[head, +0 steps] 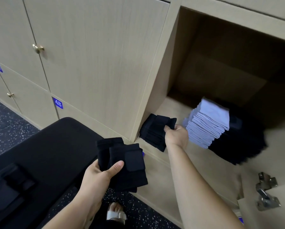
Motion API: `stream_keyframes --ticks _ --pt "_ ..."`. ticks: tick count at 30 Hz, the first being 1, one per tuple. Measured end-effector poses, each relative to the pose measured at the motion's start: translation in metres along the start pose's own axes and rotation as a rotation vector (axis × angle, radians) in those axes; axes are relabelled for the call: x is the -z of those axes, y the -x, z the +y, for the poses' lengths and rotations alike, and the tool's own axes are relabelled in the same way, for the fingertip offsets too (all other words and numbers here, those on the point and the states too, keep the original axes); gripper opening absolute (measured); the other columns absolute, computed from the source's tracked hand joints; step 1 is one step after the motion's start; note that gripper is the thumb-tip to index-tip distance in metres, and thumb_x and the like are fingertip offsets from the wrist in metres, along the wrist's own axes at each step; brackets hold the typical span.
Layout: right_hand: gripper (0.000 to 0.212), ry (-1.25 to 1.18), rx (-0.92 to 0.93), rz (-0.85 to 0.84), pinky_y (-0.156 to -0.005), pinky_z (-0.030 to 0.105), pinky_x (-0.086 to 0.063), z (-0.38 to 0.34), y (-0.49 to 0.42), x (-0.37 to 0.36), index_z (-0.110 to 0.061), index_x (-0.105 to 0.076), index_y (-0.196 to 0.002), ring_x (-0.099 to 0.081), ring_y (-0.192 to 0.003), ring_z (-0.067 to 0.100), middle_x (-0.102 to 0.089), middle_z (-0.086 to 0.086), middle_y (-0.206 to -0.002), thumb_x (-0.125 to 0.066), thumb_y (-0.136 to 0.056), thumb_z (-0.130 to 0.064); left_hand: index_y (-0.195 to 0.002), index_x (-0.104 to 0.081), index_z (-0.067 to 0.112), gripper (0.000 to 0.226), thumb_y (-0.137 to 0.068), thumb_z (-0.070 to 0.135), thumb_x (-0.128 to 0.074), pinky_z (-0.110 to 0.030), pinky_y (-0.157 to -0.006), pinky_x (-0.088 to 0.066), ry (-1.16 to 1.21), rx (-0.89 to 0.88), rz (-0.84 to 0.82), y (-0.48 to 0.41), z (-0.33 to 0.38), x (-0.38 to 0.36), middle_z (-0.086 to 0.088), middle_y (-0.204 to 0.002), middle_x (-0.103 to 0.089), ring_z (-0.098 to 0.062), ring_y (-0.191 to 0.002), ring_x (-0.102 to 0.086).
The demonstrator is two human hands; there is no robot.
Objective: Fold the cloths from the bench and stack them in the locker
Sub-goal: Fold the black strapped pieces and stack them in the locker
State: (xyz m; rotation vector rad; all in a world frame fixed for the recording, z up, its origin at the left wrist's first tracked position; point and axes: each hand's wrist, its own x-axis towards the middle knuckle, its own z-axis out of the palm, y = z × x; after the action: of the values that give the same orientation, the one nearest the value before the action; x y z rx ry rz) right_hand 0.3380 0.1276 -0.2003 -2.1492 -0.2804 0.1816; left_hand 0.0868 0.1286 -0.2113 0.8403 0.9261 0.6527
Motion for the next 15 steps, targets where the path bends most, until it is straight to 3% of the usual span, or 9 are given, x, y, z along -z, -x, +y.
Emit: stream_keyframes --ticks 2,5,8,15 --pt "0.020 0.171 0.044 0.021 -0.055 0.028 -0.040 0.002 -0.001 -0.004 -0.014 -0.058 -0.079 -0.060 -0.080 0.030 -0.064 0.005 -0.080 -0.066 -0.084 -0.032 -0.106 -0.068 0.005 0.029 -0.079 0.009 -0.074 -0.044 -0.084 -0.056 0.008 -0.001 -0.006 0.001 0.002 0.001 -0.014 -0.096 -0.075 -0.033 -0.090 -0.073" --pt "0.029 0.306 0.090 0.071 -0.061 0.031 -0.041 0.001 0.000 -0.005 -0.015 -0.064 -0.101 -0.060 -0.097 0.030 -0.065 0.007 -0.102 -0.068 -0.082 -0.037 -0.106 -0.067 0.004 0.029 -0.078 0.009 -0.075 -0.041 -0.079 -0.056 0.017 -0.005 -0.010 0.003 0.006 0.002 -0.014 -0.094 -0.075 -0.032 -0.087 -0.073" --pt "0.036 0.326 0.115 0.061 -0.065 0.032 -0.038 -0.001 0.001 0.000 -0.015 -0.063 -0.113 -0.058 -0.103 0.030 -0.059 0.008 -0.115 -0.068 -0.084 -0.036 -0.105 -0.067 0.003 0.030 -0.077 0.008 -0.075 -0.042 -0.079 -0.056 0.040 -0.003 -0.008 0.007 0.009 0.004 -0.015 -0.094 -0.075 -0.034 -0.087 -0.073" --pt "0.040 0.235 0.166 0.009 -0.073 0.031 -0.041 -0.006 0.032 0.034 -0.021 -0.056 -0.129 -0.057 -0.110 0.024 -0.057 0.003 -0.123 -0.060 -0.088 -0.025 -0.109 -0.067 0.005 0.036 -0.074 0.011 -0.076 -0.049 -0.086 -0.055 0.089 -0.012 -0.048 0.028 0.021 0.003 -0.016 -0.099 -0.075 -0.035 -0.091 -0.072"
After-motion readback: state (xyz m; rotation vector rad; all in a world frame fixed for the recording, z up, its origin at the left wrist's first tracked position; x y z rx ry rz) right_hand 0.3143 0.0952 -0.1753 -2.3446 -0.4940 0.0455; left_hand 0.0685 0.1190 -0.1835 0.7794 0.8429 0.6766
